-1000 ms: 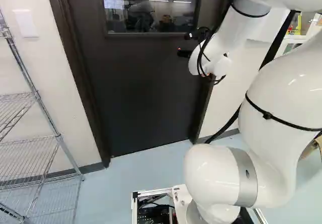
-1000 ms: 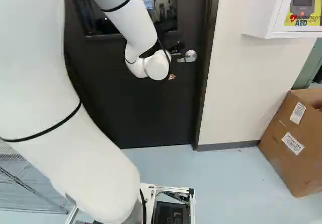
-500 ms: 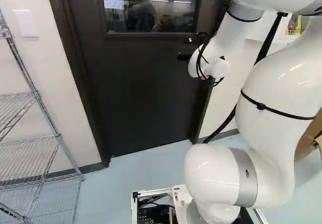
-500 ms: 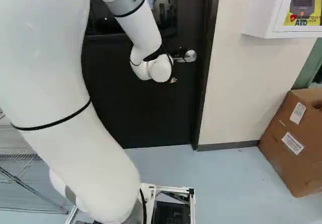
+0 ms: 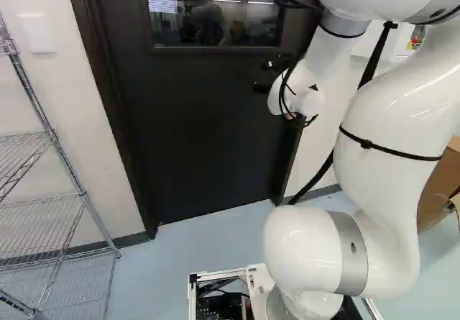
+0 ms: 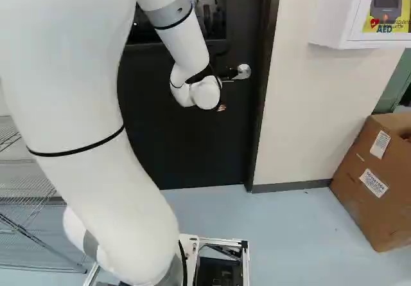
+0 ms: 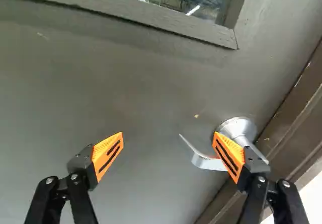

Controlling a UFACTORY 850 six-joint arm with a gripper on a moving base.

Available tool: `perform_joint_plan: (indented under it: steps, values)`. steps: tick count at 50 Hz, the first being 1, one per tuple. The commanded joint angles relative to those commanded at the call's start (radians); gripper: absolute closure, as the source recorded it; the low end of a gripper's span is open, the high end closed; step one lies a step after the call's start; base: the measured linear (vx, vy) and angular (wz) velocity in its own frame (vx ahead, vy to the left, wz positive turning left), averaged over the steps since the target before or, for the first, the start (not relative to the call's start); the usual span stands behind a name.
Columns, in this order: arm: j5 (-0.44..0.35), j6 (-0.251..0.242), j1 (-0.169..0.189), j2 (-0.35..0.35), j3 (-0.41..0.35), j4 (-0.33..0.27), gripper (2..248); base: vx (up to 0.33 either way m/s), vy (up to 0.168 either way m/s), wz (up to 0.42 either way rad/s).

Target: Open the door and move inside

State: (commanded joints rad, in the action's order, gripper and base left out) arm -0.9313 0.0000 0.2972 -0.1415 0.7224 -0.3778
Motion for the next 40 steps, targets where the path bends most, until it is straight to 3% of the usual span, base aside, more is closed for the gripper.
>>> perform_joint_plan:
  steps: [40]
  values:
    - [0.000,0.000,-0.002,-0.089,0.003,0.000,3,0.000,0.000,0.000]
